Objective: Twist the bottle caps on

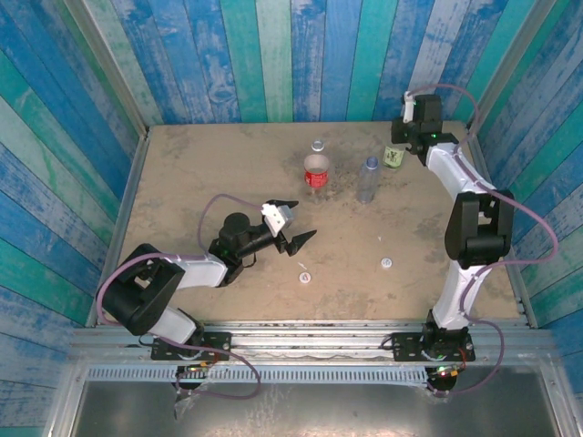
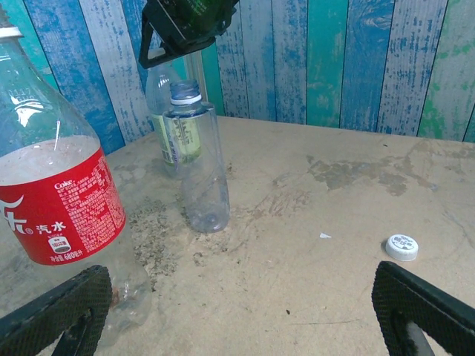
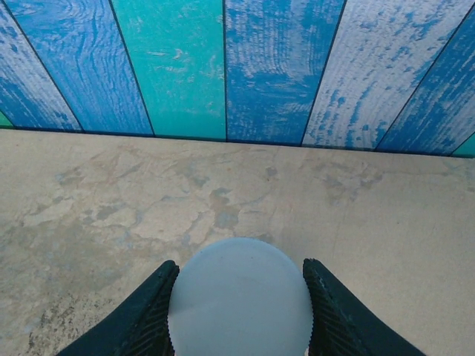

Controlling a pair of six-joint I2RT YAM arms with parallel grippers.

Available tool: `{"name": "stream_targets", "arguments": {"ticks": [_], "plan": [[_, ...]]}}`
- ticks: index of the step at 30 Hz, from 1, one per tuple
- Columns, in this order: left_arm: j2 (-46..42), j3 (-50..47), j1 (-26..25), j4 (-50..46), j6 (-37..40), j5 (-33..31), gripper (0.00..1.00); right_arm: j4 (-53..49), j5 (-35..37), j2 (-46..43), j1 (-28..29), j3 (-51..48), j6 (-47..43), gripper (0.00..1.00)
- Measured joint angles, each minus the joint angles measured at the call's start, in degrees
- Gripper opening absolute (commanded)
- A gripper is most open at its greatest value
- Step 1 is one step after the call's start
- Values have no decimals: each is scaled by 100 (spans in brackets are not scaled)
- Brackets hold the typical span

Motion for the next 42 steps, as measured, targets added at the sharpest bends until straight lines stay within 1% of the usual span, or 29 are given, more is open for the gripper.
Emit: {"name": "stream_targets", "arguments": {"ticks": [6,10,12,16,20,27,32,38,42], "plan": [[0,72,0,-55,-4,-46,94,-133,-4,-9,0,0,-35,81],[2,136,0,-52,-24,-81,94,-221,166,-125,0,0,37,91],[4,190,0,-44,-42,-105,94,-262,369,-330,-2,-46,157,99],[72,308,13,61,-68,-201,94,-214,601,-1023,-7,-439,216,100],[452,522,111,251,-190,-391,94,-87,570,-1869,-7,-1073,245,100],[1196,1368,232,219,-428,-1027,94,-31,-70,-2918,-11,-2267,369,100],[1683,2120,282,4,-474,-1281,94,-103,-374,-3567,-11,-2911,435,100],[2164,2769,391,-304,-570,-1272,94,-142,-544,-4236,-11,-3154,435,100],[2428,3150,426,-479,-577,-1150,94,-144,-575,-4498,-11,-3311,442,100]]}}
